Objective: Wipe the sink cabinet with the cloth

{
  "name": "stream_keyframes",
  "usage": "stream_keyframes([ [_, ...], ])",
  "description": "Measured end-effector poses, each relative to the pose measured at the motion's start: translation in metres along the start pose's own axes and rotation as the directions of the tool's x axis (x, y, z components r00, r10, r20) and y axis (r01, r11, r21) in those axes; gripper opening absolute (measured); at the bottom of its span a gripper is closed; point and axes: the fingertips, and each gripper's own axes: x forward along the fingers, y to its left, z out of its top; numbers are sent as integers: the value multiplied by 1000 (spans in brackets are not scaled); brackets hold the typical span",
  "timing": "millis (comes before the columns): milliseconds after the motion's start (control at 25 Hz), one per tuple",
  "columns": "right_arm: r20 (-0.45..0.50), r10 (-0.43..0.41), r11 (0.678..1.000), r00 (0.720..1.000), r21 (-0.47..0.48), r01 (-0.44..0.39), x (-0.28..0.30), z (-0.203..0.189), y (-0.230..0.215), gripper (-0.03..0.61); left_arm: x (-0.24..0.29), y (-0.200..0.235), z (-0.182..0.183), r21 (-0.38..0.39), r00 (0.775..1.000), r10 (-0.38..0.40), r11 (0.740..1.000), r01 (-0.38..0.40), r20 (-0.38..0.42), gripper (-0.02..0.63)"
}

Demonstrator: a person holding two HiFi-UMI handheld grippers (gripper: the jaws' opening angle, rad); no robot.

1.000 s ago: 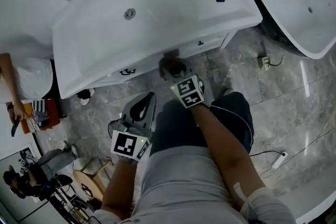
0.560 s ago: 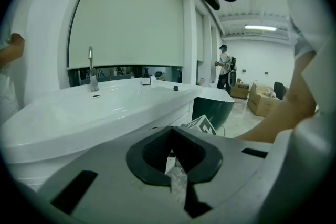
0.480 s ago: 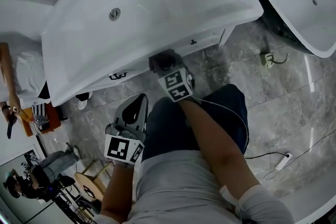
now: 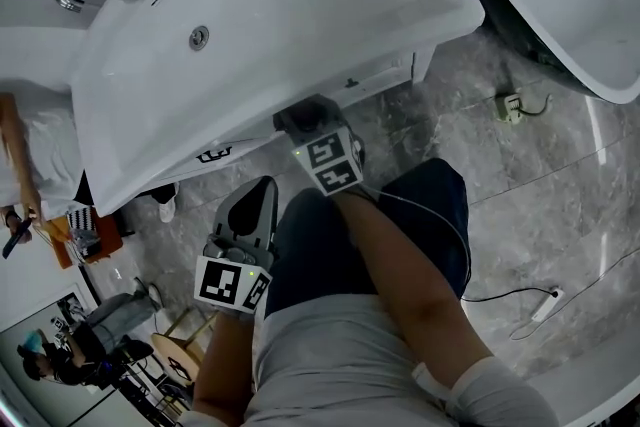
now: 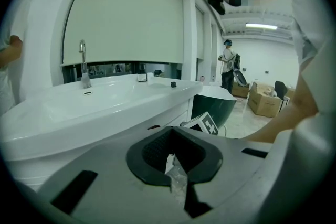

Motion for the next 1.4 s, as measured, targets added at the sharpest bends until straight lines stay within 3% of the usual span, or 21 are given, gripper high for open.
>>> stream_keyframes([
  [440,24,-70,996,997,63,68,-42,19,-75,127,44,-31,15,24,998,-66,998,66,6,11],
  [920,87,-261,953,961,181,243,-94,37,-167,127,63,-54,17,66,991,-132,989,134,-26,11],
  [1120,92,-327,929,941,217,301,-115,41,-202,127,71,-65,17,80,980,-188,978,192,-58,11],
  [1240,92,-321,935,943,191,299,-118,41,-205,127,77,-74,22,98,971,-227,967,234,-78,11],
  [1400,100,-361,916,927,224,332,-128,42,-210,127,82,-85,31,132,952,-285,945,298,-109,11],
])
